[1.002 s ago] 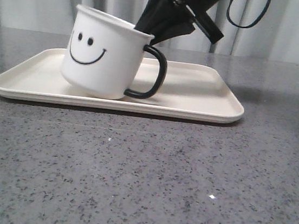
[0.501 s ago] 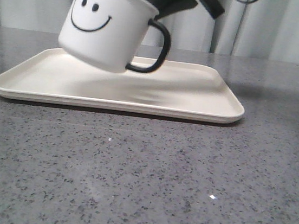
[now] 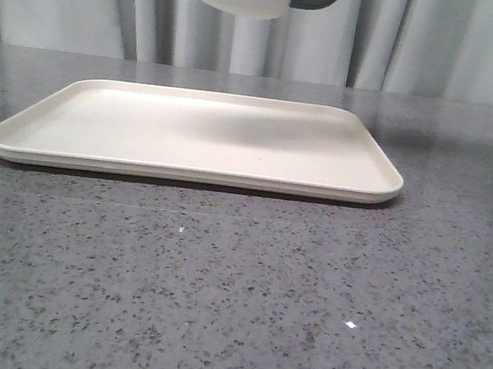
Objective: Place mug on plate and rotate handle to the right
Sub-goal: 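Lift the mug with the right gripper and turn it, then lower the turned mug back onto the tray with the right gripper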
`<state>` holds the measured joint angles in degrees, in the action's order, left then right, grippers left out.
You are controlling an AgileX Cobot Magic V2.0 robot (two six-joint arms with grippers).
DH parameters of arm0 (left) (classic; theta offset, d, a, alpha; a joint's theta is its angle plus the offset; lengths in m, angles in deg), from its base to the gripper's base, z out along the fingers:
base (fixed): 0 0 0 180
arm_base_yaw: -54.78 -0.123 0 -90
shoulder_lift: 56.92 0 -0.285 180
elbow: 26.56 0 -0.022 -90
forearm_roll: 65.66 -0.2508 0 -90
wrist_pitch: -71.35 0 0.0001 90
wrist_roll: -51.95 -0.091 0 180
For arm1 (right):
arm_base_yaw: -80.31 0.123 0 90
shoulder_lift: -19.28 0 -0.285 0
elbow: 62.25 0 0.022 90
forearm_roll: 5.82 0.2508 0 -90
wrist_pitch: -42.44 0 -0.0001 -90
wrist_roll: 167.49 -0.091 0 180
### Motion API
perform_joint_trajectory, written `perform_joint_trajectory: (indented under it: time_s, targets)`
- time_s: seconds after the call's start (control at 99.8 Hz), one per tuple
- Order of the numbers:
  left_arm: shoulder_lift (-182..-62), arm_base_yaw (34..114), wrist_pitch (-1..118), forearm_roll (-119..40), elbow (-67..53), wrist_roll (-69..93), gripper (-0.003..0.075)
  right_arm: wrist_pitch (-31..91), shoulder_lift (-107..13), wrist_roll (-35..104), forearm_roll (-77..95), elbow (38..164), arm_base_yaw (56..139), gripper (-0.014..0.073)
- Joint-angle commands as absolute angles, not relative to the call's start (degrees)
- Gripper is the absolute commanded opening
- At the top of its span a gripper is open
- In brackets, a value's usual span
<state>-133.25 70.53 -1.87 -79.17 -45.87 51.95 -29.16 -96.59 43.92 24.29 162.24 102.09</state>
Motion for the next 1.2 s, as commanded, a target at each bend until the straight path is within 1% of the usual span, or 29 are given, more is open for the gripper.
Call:
perform_joint_trajectory:
  time_s: [0.0,0.621,0.782,1.193]
  targets:
    - [-132.1,70.3,-0.8,-80.1,-47.2,52.4,-0.0020,-32.5,-93.8,46.7,24.9,164.2,101.8,-0.0059]
    - [-132.1,70.3,-0.8,-80.1,-47.2,52.4,-0.0020,-34.0,-101.9,48.9,23.2,164.2,103.9,-0.0059]
    - [-132.1,70.3,-0.8,-80.1,-47.2,52.4,-0.0020,-34.0,-102.8,49.6,22.5,164.2,105.4,-0.0059]
    - [-132.1,70.3,-0.8,-80.1,-47.2,52.4,-0.0020,-34.0,-103.3,49.6,21.6,164.0,105.8,-0.0059]
